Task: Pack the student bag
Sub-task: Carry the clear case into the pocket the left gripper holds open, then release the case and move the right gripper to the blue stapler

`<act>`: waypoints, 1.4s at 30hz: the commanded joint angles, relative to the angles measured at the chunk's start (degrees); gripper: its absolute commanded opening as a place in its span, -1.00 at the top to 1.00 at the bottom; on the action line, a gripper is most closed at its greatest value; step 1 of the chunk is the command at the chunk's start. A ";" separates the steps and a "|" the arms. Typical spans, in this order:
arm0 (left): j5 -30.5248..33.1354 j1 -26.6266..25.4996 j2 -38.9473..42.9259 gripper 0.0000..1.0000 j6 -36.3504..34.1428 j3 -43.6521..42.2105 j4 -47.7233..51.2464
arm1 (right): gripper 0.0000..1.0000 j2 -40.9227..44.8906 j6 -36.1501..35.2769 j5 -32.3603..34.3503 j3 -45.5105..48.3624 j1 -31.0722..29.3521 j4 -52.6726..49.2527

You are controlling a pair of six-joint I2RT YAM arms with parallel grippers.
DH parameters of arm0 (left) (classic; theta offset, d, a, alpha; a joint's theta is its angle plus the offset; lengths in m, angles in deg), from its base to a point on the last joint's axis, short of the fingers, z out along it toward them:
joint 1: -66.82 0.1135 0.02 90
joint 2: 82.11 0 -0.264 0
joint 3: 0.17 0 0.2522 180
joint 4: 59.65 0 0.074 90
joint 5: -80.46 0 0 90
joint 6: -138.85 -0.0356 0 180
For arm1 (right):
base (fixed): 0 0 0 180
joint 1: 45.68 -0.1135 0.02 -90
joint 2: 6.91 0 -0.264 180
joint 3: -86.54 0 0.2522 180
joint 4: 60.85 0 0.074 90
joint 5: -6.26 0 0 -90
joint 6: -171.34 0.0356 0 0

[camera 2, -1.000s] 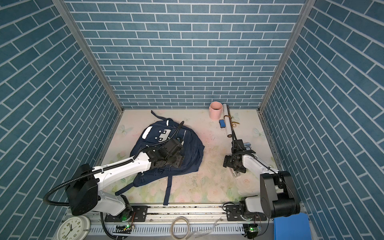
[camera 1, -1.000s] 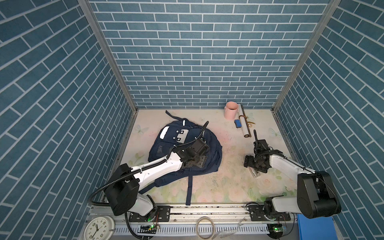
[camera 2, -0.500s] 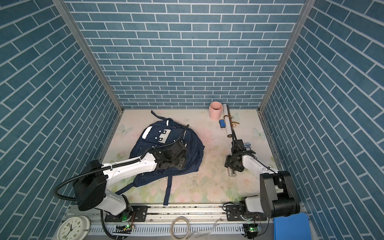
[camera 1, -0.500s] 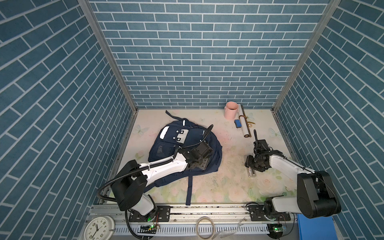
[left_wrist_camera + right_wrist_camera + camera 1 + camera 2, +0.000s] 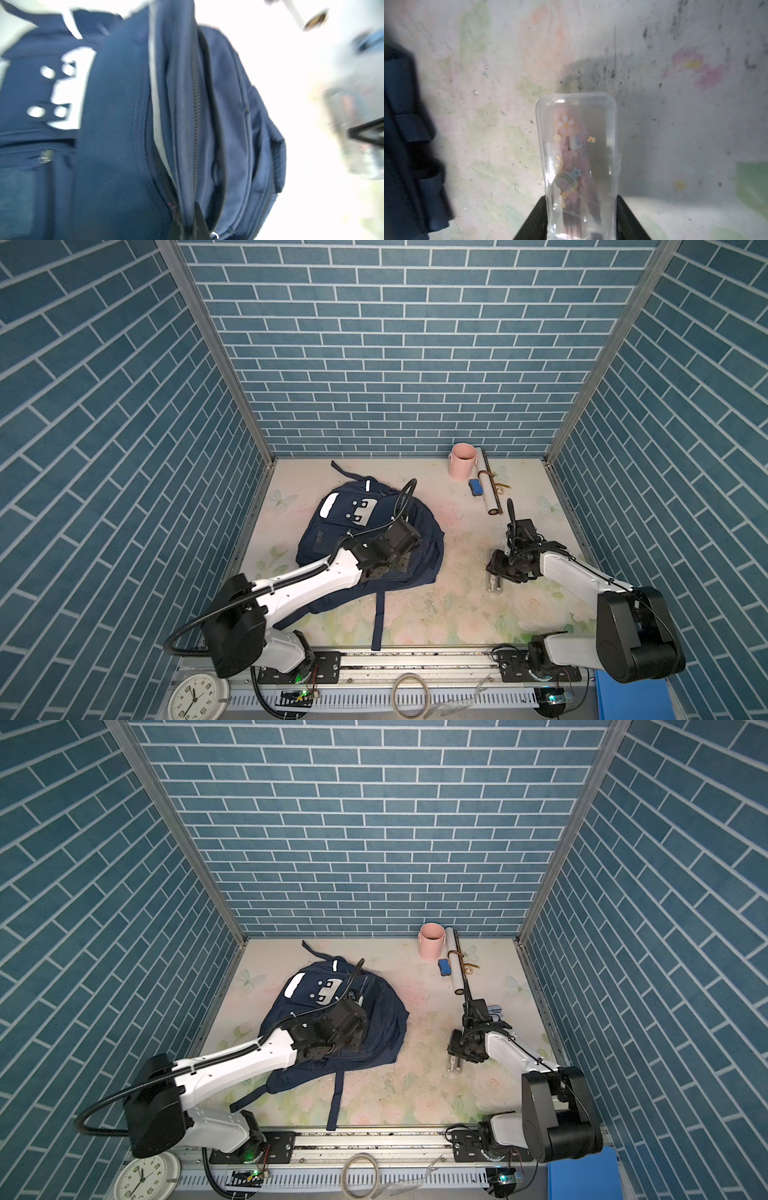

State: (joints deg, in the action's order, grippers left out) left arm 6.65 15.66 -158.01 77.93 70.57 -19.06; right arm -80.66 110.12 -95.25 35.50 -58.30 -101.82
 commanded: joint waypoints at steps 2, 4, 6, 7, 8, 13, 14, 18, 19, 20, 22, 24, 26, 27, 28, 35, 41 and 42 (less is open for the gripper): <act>0.03 2.30 5.22 1.00 0.39 -2.39 -5.55 | 0.34 3.18 3.50 -4.76 -4.17 -1.69 0.27; -0.80 3.12 6.35 1.00 0.54 -3.45 -6.12 | 0.35 3.59 4.77 -5.88 -6.48 -3.37 1.16; -2.43 3.98 7.18 1.00 0.93 -4.85 -7.20 | 0.35 3.12 7.31 -7.49 -8.83 -5.98 3.51; -3.53 4.45 7.61 1.00 1.28 -5.71 -8.10 | 0.35 2.52 9.11 -8.68 -10.18 -7.77 5.41; -4.64 4.86 7.93 1.00 1.66 -6.47 -9.26 | 0.35 1.56 11.03 -9.95 -11.55 -9.82 8.00; -6.54 5.32 8.65 1.00 2.73 -7.66 -11.92 | 0.35 -6.17 22.57 -13.94 -16.76 -20.23 22.91; -6.53 5.42 8.88 1.00 2.74 -7.74 -12.12 | 0.35 -7.99 25.41 -14.70 -16.95 -21.79 26.97; -6.76 5.37 9.59 1.00 2.75 -8.25 -12.55 | 0.35 -14.76 33.00 -16.90 -17.88 -25.28 39.55; -6.85 5.53 9.86 1.00 2.82 -8.49 -12.66 | 0.35 -16.76 34.01 -17.68 -18.94 -25.90 41.39; -6.87 5.49 9.97 1.00 2.97 -8.78 -12.75 | 0.35 -18.64 34.61 -18.21 -20.18 -26.63 42.53; -6.78 5.53 10.54 1.00 3.18 -9.28 -13.01 | 0.33 -21.91 35.22 -18.68 -22.60 -27.77 43.04; -6.69 5.60 11.02 1.00 3.42 -9.75 -13.32 | 0.31 -24.88 36.26 -18.99 -24.18 -28.43 43.90; -6.45 5.55 11.55 1.00 3.53 -10.10 -13.55 | 0.31 -27.15 38.00 -19.16 -24.72 -28.74 45.91; -6.34 5.54 11.70 1.00 3.61 -10.21 -13.63 | 0.29 -27.76 38.44 -19.10 -25.13 -28.69 46.09; -6.34 5.64 11.69 1.00 3.61 -10.37 -13.71 | 0.23 -28.22 38.32 -18.94 -26.02 -28.77 45.48; -7.21 6.65 12.17 1.00 3.64 -10.72 -14.24 | -0.34 -27.14 32.40 -13.97 -28.74 -29.22 34.11; -9.31 8.59 13.71 1.00 2.45 -10.85 -13.91 | -0.49 -22.69 25.58 -9.06 -28.55 -28.85 26.36; -9.73 8.58 13.83 1.00 2.29 -10.83 -13.99 | -0.49 -21.48 23.96 -7.54 -28.55 -28.52 24.46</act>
State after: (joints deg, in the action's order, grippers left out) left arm -3.56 23.53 -146.27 81.27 59.62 -29.96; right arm -106.69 139.19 -107.59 6.96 -87.27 -71.17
